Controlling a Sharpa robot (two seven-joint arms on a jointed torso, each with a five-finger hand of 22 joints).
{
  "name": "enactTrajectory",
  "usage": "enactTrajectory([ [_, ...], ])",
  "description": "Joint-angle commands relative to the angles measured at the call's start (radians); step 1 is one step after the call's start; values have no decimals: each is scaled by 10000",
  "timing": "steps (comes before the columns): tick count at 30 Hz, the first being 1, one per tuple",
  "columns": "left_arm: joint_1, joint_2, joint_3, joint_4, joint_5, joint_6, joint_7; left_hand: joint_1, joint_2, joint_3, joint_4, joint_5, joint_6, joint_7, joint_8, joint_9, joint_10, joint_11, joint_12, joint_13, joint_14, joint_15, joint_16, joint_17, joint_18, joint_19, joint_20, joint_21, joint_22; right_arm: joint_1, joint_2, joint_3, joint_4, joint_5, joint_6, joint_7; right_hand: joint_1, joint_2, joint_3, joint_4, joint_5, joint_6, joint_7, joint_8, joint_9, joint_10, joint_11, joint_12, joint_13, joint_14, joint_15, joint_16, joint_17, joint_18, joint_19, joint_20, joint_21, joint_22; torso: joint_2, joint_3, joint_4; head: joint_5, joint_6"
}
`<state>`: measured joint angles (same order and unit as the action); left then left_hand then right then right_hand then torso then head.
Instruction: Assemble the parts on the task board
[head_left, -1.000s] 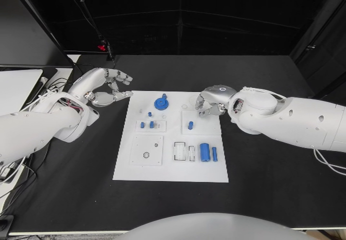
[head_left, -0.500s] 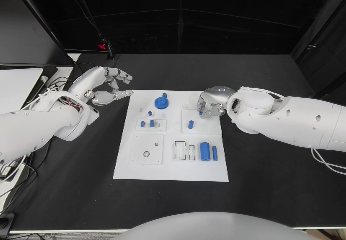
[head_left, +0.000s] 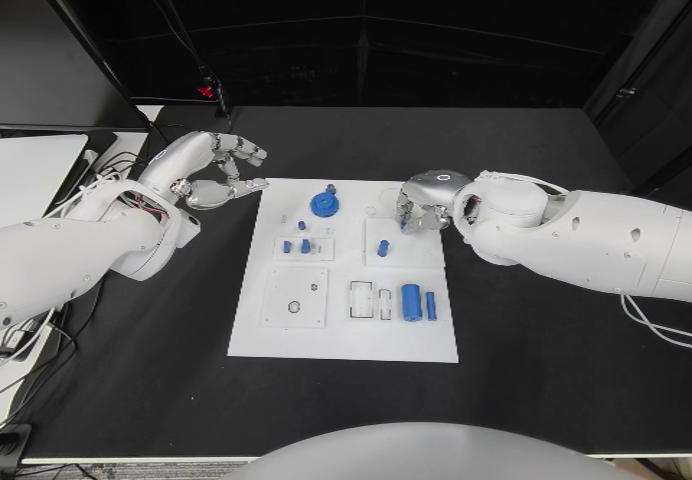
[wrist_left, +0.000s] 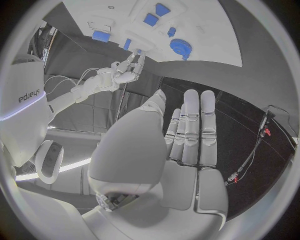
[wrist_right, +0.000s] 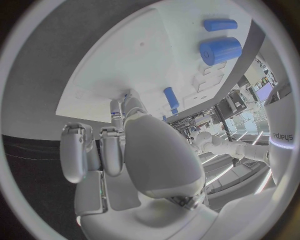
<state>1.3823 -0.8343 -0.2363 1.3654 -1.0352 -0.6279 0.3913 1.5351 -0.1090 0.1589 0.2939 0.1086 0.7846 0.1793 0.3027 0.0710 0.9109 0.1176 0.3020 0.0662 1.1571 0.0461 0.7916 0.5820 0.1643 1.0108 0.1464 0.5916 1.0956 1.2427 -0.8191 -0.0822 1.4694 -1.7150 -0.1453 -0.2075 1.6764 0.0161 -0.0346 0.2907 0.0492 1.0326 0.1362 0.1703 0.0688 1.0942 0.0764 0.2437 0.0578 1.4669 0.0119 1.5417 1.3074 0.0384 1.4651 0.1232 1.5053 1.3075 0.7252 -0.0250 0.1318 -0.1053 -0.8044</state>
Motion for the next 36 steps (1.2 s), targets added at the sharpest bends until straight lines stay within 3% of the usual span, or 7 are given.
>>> enactTrajectory([
  [1, 19, 7, 8, -10, 66, -3, 141, -17, 74, -3, -22, 31, 39, 7, -30, -15, -15, 29, 64, -16, -18, -27, -33, -13, 176, -24, 5, -52, -11, -41, 14, -28, 17, -47, 162, 14, 81, -27, 118, -9, -17, 179, -28, 36, 24, 189, -27, -71, 24, 762, -80, -35, 1176, -162, 528, -81, 34, 2127, -2, 4, -6, -1, 15],
  [10, 19, 11, 8, -25, 66, 44, 114, -1, 97, 11, -19, 41, 37, 9, -34, -17, -24, 31, 63, -17, -5, -28, -37, -20, 177, -13, 4, -69, -16, -54, 5, -28, 85, -258, -50, -74, 160, 81, 350, -8, -15, 754, -157, 169, 75, 766, -150, -303, 24, 769, -193, -32, 1207, -160, 526, -183, 27, 2125, 1, 0, -4, -3, -16],
  [22, 19, 16, 8, -41, 66, 87, 99, 4, 110, 18, -17, 48, 40, 9, -34, -18, -25, 30, 64, -18, 1, -28, -39, -23, 177, -8, 4, -76, -19, -102, -178, -27, 386, -696, -1319, 111, 216, 76, 579, -10, -15, 1040, -224, 149, 69, 1178, -211, -643, 17, 774, -258, -32, 1228, -166, 542, -265, 39, 2138, -1, -2, -11, 29, -25],
  [36, 16, 34, 8, -87, 66, 140, 93, 11, 123, 26, -17, 55, 45, 7, -33, -18, -23, 30, 66, -17, 9, -28, -41, -27, 177, 0, 3, -85, -22, -106, -577, -18, 919, -872, -2314, 343, 184, 88, 708, -7, -15, 1108, -235, 95, 54, 1318, -206, -846, 20, 777, -255, -30, 1246, -170, 551, -272, 46, 2146, -5, -2, -4, 38, -30],
])
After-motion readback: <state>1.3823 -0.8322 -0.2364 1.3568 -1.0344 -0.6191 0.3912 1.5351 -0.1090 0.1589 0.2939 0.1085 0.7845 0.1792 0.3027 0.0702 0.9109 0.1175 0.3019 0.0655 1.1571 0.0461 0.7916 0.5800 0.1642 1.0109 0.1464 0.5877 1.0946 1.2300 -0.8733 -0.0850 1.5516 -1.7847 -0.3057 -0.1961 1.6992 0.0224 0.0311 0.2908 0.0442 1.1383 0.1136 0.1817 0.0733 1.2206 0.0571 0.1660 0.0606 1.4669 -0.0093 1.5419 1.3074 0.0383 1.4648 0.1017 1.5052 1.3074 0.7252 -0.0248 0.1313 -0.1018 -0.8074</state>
